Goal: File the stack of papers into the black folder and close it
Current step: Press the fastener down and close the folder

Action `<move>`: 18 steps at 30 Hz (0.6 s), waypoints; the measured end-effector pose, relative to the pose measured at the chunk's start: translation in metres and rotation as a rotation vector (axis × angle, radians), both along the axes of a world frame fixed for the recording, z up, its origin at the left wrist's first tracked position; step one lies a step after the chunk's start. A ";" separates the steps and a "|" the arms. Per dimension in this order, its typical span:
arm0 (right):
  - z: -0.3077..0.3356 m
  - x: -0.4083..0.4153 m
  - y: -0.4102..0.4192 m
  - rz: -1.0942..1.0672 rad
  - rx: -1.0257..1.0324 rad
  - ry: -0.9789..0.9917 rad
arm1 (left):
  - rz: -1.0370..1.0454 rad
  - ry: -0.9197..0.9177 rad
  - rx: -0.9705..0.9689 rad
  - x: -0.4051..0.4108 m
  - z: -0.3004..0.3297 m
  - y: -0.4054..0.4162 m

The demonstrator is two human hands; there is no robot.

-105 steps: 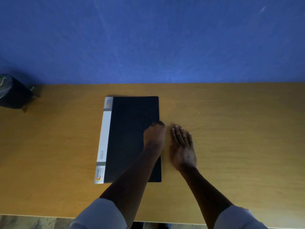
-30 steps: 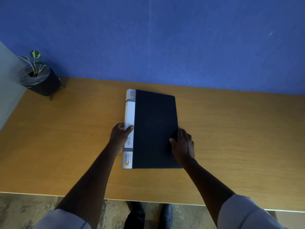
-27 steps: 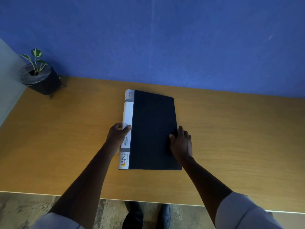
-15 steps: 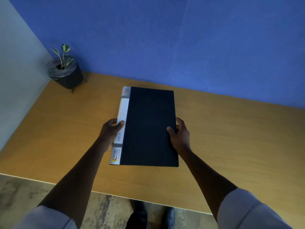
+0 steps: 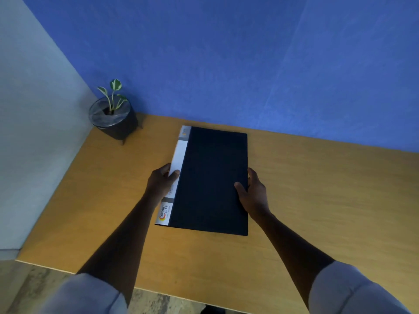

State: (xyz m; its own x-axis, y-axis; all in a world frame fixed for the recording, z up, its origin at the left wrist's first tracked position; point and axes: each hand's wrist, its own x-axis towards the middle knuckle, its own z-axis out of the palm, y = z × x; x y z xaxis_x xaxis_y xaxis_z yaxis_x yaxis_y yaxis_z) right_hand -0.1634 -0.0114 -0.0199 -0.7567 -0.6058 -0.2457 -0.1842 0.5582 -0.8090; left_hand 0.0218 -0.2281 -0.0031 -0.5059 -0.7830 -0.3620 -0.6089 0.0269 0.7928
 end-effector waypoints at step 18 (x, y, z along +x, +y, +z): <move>-0.004 -0.020 -0.042 0.111 0.306 0.160 | -0.081 -0.367 -0.349 -0.032 -0.017 -0.034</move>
State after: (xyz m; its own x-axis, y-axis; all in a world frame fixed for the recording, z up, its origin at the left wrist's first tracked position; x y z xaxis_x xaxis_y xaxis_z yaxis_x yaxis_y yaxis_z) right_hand -0.1836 -0.0536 -0.0235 -0.7344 -0.6030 -0.3116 -0.3681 0.7395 -0.5636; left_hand -0.0106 -0.2616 -0.0202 -0.4588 -0.8524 -0.2508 -0.8304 0.3109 0.4624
